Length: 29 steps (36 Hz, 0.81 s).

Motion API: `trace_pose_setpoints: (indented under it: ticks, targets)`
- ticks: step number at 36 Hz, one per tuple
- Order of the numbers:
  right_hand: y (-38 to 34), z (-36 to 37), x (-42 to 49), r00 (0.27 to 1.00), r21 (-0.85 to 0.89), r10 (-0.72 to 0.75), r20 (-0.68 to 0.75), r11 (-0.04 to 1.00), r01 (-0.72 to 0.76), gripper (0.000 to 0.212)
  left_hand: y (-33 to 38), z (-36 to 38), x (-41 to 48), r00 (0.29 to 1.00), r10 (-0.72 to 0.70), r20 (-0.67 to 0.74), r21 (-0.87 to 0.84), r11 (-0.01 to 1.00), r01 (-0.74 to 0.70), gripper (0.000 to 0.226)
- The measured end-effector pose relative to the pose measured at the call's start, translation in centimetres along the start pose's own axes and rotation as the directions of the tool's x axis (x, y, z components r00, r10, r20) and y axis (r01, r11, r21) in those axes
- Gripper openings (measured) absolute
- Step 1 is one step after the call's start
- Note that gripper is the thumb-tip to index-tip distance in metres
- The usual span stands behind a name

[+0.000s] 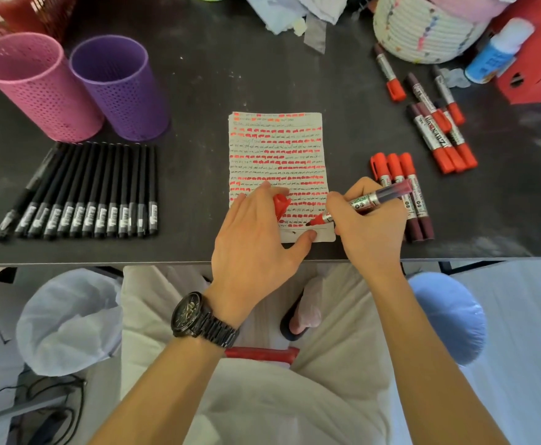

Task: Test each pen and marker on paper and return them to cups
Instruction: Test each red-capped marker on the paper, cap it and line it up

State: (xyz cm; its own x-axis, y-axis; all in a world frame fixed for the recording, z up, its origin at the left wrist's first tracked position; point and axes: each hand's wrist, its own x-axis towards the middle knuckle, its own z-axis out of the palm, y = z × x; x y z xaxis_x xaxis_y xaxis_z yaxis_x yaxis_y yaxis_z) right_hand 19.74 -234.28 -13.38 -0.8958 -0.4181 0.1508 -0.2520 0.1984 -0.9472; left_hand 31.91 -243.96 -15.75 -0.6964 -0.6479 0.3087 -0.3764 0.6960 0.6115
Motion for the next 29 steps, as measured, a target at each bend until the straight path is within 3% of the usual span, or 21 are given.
trace_pose_setpoints:
  ticks: [29]
  targets:
    - [0.13, 0.29, -0.02, 0.998, -0.094, -0.068, -0.001, 0.993, 0.068, 0.030, -0.13, 0.14, -0.08, 1.000, 0.013, -0.008, 0.005, 1.000, -0.013, 0.063]
